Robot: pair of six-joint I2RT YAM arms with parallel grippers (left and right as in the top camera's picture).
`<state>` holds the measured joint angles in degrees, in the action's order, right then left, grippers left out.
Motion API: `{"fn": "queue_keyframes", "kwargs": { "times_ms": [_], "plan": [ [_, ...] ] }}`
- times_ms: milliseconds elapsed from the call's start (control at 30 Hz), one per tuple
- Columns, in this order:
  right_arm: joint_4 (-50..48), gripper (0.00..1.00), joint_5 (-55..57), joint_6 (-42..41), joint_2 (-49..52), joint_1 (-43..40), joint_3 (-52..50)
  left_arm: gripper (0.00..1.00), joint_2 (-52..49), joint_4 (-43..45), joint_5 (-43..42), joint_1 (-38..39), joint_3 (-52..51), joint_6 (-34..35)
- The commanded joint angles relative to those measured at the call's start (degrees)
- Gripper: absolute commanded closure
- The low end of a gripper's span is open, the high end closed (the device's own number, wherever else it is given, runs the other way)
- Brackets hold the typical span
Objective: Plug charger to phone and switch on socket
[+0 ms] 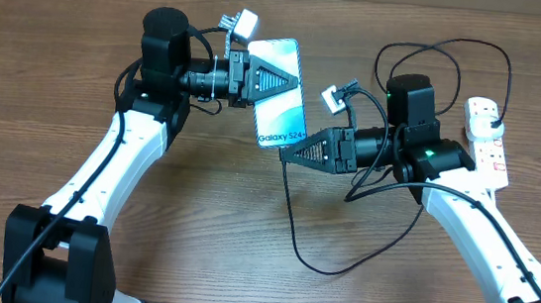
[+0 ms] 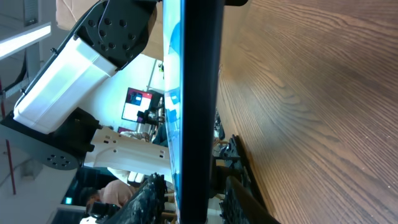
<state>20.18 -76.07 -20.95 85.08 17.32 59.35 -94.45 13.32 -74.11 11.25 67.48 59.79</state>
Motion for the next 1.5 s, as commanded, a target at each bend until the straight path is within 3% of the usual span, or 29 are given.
{"fn": "queue_keyframes", "kwargs": {
  "times_ms": [0, 67, 133, 267, 333, 633, 1467],
  "plan": [
    [-0.39, 0.7, -0.44, -0.02, -1.07, 1.66, 0.63, 0.96, 0.07, 0.48, -0.13, 0.02, 0.26, -1.09],
    [-0.37, 0.7, -0.02, -0.02, -1.07, 2.21, 0.63, 0.96, 0.07, 0.48, 0.2, 0.02, 0.26, -1.07],
    [-0.35, 0.8, -0.02, -0.04, -1.07, 2.23, 0.63, 0.96, 0.07, 0.48, 0.17, 0.02, 0.26, -1.09],
    [-0.35, 0.87, -0.04, -0.04, -1.07, 2.23, 0.63, 0.96, 0.07, 0.48, 0.17, 0.02, 0.26, -1.09],
    [-0.37, 0.96, -0.04, -0.04, -1.07, 2.23, 0.63, 0.96, 0.07, 0.48, 0.17, 0.02, 0.26, -1.09],
    [-9.64, 0.96, 4.31, -12.31, -1.07, 2.23, 0.63, 0.96, 0.07, 0.48, -1.99, 0.39, 0.26, -3.1],
    [-18.91, 0.96, 4.5, -17.88, -1.07, 2.16, 0.63, 0.96, 0.07, -2.99, -9.86, 1.57, 0.26, -3.65]
  ]
}}
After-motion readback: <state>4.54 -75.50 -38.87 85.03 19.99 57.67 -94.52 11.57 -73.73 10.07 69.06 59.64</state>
